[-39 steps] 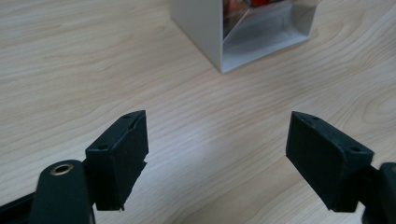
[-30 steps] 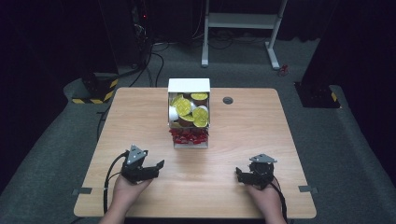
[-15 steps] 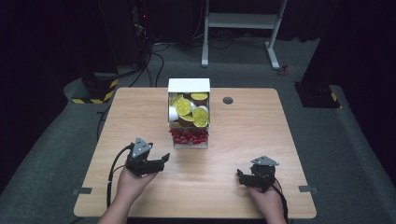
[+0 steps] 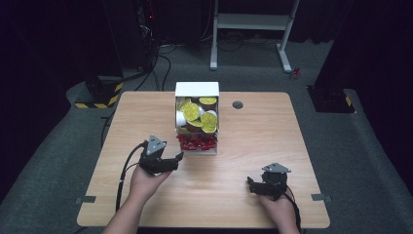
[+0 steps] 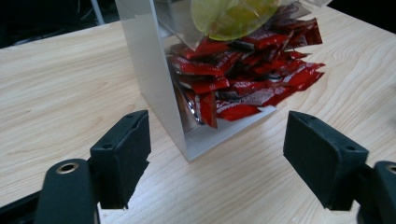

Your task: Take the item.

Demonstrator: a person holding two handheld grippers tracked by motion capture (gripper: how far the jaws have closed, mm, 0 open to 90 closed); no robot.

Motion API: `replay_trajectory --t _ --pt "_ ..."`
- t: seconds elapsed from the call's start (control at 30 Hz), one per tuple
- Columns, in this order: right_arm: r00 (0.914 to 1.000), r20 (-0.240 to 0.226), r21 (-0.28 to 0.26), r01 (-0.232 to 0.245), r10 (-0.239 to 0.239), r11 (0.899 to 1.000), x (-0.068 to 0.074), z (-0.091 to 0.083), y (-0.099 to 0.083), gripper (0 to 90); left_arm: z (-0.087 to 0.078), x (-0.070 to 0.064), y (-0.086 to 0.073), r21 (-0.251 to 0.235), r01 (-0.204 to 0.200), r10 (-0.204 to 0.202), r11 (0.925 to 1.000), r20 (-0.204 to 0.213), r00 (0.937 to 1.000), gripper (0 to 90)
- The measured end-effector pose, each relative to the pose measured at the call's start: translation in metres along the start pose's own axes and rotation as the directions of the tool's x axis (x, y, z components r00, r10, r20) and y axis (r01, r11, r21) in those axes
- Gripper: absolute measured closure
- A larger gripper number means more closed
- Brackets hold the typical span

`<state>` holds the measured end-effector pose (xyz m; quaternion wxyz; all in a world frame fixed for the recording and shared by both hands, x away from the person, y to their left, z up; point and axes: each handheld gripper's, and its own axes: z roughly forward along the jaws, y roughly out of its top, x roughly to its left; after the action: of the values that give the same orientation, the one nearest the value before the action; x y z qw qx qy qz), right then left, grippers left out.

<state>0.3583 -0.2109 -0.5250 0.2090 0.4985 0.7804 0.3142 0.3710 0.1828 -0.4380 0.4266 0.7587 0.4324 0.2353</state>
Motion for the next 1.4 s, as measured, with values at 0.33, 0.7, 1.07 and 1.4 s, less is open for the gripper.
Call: replay_trajectory --t 0.33,0.7,1.07,1.4 --pt "1.0 -0.003 0.0 0.001 -0.001 1.0 0.0 0.0 0.001 9.1 0.009 0.006 0.014 -0.016 0.018 -0.018 0.9997 0.003 0.9998 32.3" --pt "1.0 -0.002 -0.002 0.004 -0.004 1.0 -0.001 0.001 0.001 9.1 0.021 0.009 0.024 -0.02 0.017 -0.018 0.9997 -0.026 0.9995 49.1" --pt "1.0 -0.002 -0.002 0.003 -0.003 1.0 -0.001 0.001 0.001 9.2 0.029 0.01 0.019 -0.019 0.035 -0.035 0.9992 -0.004 0.9994 60.2" --pt "1.0 -0.002 -0.001 0.0 0.0 1.0 0.0 0.001 0.001 9.2 0.03 0.012 0.012 -0.057 0.08 -0.078 0.9951 0.037 0.9963 64.8"
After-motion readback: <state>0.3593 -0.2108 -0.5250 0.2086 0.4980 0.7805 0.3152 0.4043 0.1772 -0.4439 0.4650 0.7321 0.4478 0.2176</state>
